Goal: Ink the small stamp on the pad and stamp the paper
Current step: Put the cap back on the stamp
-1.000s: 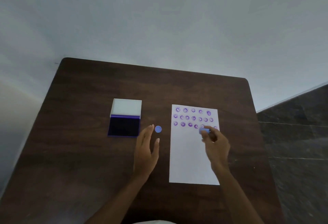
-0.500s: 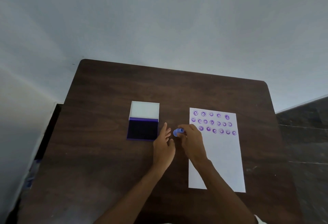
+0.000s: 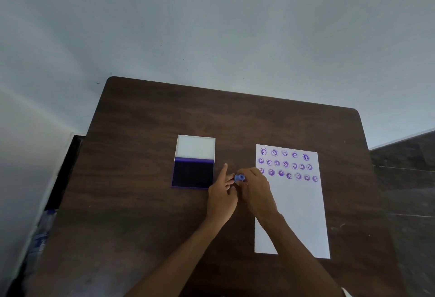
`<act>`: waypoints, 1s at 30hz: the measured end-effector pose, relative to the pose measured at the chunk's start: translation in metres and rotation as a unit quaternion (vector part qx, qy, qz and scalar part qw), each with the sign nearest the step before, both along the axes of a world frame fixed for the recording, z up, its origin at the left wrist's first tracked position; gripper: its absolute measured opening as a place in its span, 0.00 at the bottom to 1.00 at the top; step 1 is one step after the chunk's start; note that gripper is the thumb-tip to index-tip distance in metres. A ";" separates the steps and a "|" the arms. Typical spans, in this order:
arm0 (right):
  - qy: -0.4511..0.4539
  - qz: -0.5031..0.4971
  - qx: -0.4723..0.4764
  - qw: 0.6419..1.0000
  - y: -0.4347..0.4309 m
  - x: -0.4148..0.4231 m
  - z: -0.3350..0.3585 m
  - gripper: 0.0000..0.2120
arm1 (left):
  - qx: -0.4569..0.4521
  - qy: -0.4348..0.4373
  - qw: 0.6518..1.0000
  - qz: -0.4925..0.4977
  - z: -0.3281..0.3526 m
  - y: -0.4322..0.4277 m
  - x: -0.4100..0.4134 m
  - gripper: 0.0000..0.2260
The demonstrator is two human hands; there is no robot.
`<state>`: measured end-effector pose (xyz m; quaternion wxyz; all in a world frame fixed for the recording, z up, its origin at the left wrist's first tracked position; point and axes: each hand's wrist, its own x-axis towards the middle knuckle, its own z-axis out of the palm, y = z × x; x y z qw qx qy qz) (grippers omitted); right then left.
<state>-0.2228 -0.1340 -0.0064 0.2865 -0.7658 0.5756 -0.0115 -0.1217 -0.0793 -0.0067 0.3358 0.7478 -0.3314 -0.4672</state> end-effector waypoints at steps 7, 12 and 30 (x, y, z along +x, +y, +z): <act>0.022 0.027 -0.054 0.998 0.003 0.004 -0.003 0.13 | -0.007 -0.028 1.000 -0.012 0.003 0.000 -0.002 0.29; 0.014 0.029 -0.032 0.999 -0.001 0.003 0.007 0.13 | -0.010 -0.032 0.999 -0.040 0.014 -0.004 -0.001 0.27; -0.188 -0.184 0.194 0.945 -0.037 0.086 0.027 0.22 | 0.037 -0.033 0.986 0.160 0.020 -0.016 0.159 0.18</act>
